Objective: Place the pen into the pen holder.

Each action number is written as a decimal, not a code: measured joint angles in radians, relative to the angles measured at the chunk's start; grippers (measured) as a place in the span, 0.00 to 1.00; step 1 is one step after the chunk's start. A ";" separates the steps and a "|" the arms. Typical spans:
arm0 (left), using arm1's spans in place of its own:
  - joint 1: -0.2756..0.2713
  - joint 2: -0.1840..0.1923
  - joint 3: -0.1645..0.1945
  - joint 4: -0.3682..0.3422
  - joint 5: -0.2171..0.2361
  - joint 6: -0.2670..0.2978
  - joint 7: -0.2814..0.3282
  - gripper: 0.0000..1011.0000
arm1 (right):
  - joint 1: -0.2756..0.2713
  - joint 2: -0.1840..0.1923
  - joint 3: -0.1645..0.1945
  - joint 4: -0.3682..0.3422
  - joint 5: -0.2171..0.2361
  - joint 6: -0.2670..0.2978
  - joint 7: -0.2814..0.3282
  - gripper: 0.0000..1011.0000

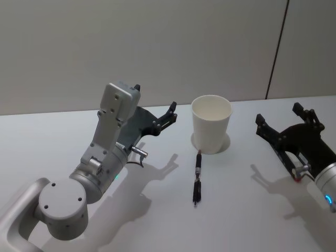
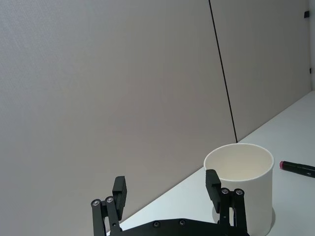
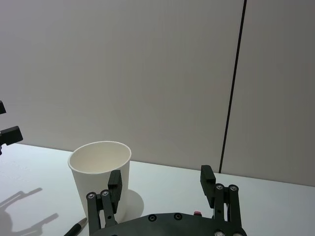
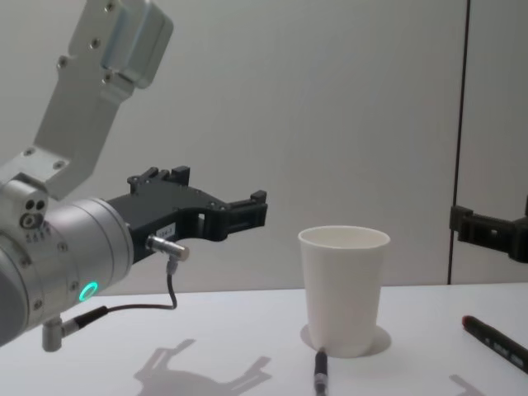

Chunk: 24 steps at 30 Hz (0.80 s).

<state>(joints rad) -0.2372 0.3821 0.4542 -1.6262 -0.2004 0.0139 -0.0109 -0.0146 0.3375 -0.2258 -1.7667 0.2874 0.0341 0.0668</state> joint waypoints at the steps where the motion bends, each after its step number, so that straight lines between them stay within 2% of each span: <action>1: 0.000 0.000 0.000 0.000 0.000 0.000 0.000 0.99 | 0.000 0.000 0.000 0.000 0.000 0.000 0.000 0.99; 24: 0.000 0.000 0.000 0.000 0.000 0.000 0.000 0.99 | 0.000 0.000 0.000 0.000 0.000 0.000 0.000 0.99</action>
<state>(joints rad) -0.2371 0.3821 0.4542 -1.6262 -0.2003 0.0139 -0.0109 -0.0146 0.3375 -0.2258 -1.7667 0.2874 0.0341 0.0668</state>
